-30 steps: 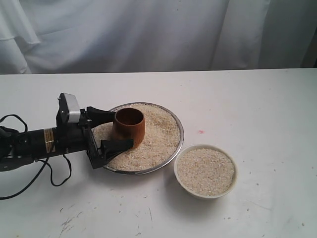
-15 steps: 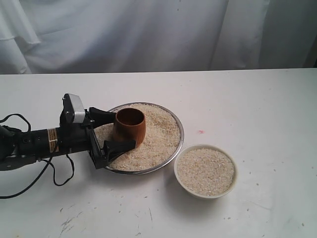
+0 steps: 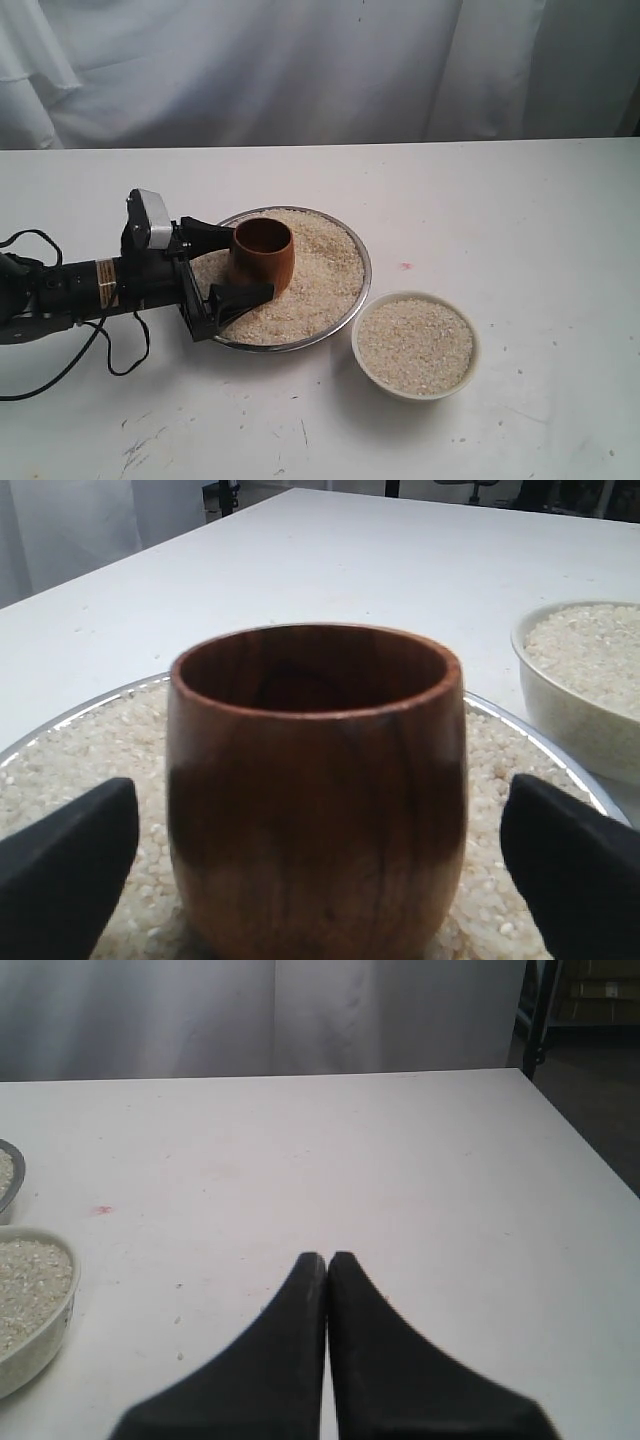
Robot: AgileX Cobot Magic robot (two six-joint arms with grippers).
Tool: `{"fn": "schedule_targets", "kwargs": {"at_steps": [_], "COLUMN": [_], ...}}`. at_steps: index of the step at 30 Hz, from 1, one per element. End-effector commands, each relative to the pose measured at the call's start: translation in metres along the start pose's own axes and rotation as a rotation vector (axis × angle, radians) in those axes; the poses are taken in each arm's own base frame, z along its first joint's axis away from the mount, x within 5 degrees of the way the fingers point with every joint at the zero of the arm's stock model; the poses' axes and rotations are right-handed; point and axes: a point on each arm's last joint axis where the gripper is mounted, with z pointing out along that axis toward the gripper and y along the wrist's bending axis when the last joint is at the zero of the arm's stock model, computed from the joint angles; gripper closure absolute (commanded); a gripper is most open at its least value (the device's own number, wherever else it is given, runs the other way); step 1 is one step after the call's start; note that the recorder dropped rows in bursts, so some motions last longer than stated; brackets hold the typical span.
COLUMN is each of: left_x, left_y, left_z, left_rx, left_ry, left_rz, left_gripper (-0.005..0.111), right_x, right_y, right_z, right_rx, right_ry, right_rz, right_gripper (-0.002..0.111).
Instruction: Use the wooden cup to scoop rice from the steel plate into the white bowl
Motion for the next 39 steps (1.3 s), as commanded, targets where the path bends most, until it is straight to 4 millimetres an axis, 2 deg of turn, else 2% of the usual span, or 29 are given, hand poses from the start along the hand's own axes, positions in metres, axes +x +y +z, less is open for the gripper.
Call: {"fn": "schedule_targets", "kwargs": {"at_steps": [1, 23, 32, 39], "left_x": [-0.001, -0.002, -0.007, -0.006], "left_y": [0.000, 0.002, -0.006, -0.005], "left_z": [0.001, 0.001, 0.017, 0.017], "left_rx": [-0.002, -0.030, 0.009, 0.004], "left_ry": [-0.006, -0.011, 0.002, -0.001], "left_rz": [0.005, -0.011, 0.011, 0.003], "left_gripper": [0.016, 0.016, 0.016, 0.016], "right_x": [0.001, 0.001, 0.001, 0.001], "right_y": [0.000, 0.000, 0.000, 0.000], "right_z": [0.001, 0.001, 0.001, 0.001], "right_rx": [-0.001, -0.001, -0.001, -0.001], "right_ry": [0.003, 0.003, 0.003, 0.003], "right_rz": [0.001, 0.001, 0.001, 0.001], "right_gripper": [0.108, 0.108, 0.108, 0.108]}}
